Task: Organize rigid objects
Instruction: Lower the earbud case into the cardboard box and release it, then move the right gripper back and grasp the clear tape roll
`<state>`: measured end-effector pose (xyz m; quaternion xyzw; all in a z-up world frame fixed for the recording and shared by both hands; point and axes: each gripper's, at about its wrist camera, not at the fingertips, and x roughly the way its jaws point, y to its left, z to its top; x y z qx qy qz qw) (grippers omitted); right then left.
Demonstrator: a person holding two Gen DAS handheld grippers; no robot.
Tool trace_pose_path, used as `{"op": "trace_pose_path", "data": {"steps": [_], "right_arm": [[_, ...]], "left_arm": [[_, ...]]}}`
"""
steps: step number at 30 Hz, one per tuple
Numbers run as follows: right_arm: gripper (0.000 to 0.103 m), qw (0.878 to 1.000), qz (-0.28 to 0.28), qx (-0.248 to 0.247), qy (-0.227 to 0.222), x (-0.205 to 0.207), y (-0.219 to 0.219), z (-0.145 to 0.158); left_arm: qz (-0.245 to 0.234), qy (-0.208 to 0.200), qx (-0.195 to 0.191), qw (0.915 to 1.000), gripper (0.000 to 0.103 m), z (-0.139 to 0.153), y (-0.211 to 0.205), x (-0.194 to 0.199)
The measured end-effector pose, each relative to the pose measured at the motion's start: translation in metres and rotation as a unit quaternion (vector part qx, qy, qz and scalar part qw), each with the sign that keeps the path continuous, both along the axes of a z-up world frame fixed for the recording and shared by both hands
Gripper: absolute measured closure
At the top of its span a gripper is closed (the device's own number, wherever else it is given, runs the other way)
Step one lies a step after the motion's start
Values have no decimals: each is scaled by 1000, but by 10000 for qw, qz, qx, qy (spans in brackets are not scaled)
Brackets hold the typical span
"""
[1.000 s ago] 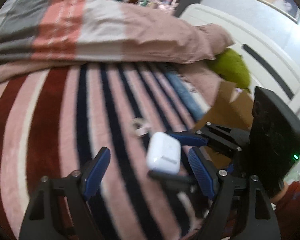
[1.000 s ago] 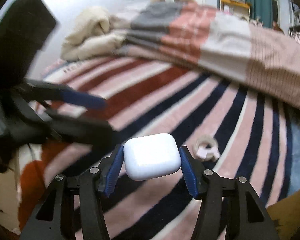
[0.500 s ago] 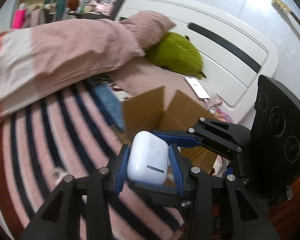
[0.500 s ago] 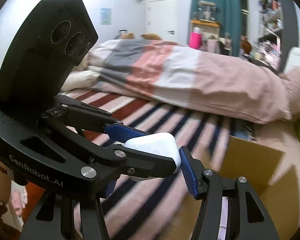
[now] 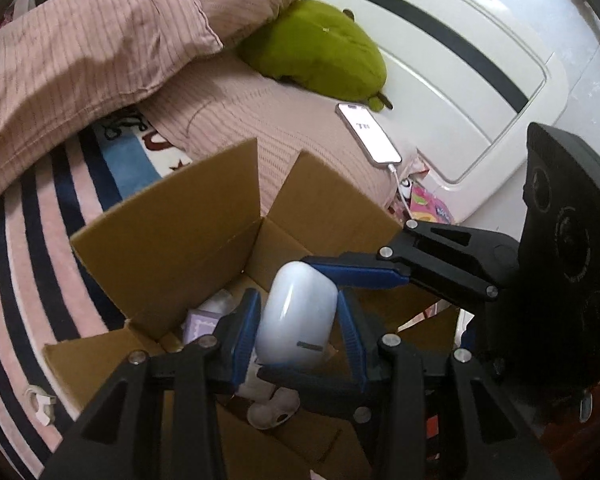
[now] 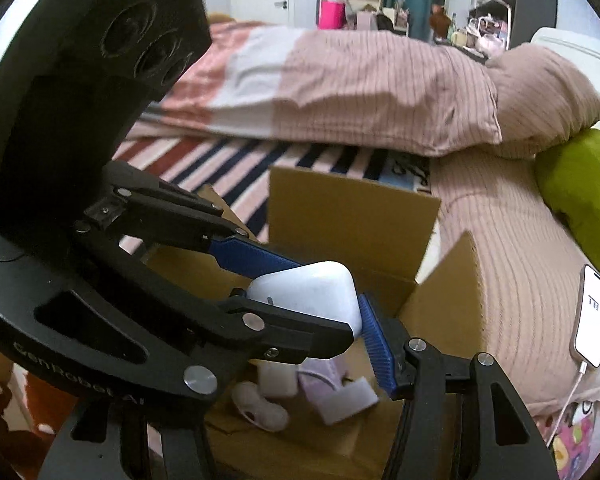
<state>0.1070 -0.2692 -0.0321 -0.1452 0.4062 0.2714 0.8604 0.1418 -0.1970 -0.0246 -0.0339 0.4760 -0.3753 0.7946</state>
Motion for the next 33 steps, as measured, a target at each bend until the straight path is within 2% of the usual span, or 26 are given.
{"op": "trace_pose_path", "data": {"steps": [4, 6, 10, 12, 15, 17, 21, 25, 29, 33], "right_arm": [[50, 9999, -6, -105, 135, 0, -1, -5], [50, 9997, 14, -11, 259, 2, -2, -6], [48, 9997, 9, -4, 254, 1, -1, -3], [44, 9997, -12, -12, 230, -1, 0, -1], [43, 9998, -28, 25, 175, -4, 3, 5], [43, 9996, 38, 230, 164, -4, 9, 12], [43, 9977, 260, 613, 92, -14, 31, 27], [43, 9929, 745, 922, 56, -31, 73, 35], [43, 9878, 1172, 997, 241, -44, 120, 25], [43, 9834, 1441, 928, 597, -46, 165, -3]], "left_arm": [[18, -62, 157, 9999, 63, 0, -3, 0], [40, -92, 147, 9998, 50, 2, 0, 0], [152, -216, 180, 9995, 40, 9, 12, -5], [247, -320, 164, 9990, 40, 15, 23, -11], [421, -439, 119, 9981, 39, 26, 42, -18], [651, -607, 197, 9958, 39, 34, 61, -27], [1237, -823, 298, 9885, 39, 44, 108, -45], [1903, -937, 414, 9764, 39, 40, 168, -67], [2484, -933, 553, 9626, 39, 22, 222, -85], [2869, -795, 653, 9524, 39, -5, 267, -98]]}}
